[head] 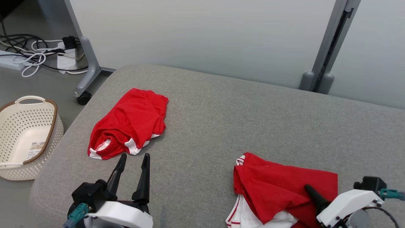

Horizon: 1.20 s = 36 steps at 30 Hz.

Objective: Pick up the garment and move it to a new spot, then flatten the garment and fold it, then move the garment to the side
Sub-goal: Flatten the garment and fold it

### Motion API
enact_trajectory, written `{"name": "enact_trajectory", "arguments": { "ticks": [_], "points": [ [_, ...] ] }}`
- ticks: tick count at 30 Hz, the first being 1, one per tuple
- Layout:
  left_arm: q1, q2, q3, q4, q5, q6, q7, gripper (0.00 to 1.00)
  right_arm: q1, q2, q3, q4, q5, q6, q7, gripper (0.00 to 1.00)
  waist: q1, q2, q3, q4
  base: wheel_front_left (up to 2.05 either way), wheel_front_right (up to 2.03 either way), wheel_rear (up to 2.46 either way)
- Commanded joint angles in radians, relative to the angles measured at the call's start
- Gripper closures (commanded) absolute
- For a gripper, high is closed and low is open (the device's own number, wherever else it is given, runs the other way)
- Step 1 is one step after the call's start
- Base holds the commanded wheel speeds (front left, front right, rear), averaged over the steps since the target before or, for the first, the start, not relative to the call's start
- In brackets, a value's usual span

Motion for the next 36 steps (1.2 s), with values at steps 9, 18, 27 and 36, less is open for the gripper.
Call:
{"name": "enact_trajectory", "arguments": {
  "ticks": [9,18,27,36],
  "points": [
    [-0.005,0.002,0.006,0.006,0.001,-0.007,-0.004,0.0,0.074,0.005,0.242,-0.057,0.127,0.001,0.035,1.0,0.0,-0.0001,0.008,-0.001,0.0,0.0,0.0],
    [-0.014,0.002,0.003,0.011,0.006,-0.006,-0.004,0.0,0.073,0.003,0.423,-0.107,0.186,0.001,0.005,1.0,0.0,-0.0001,0.009,-0.019,0.0,0.0,0.0],
    [0.003,0.012,0.009,0.0,0.006,0.003,-0.004,0.0,0.083,-0.02,0.33,-0.261,0.151,0.001,-0.07,0.92,0.0,-0.0001,-0.012,-0.061,0.0,0.0,0.0],
    [0.004,0.019,0.028,-0.022,0.008,0.013,-0.003,0.0,0.099,-0.07,0.158,-0.447,0.051,0.001,-0.104,0.0,0.0,-0.0001,-0.016,-0.114,0.0,0.0,0.0]
  ]
}}
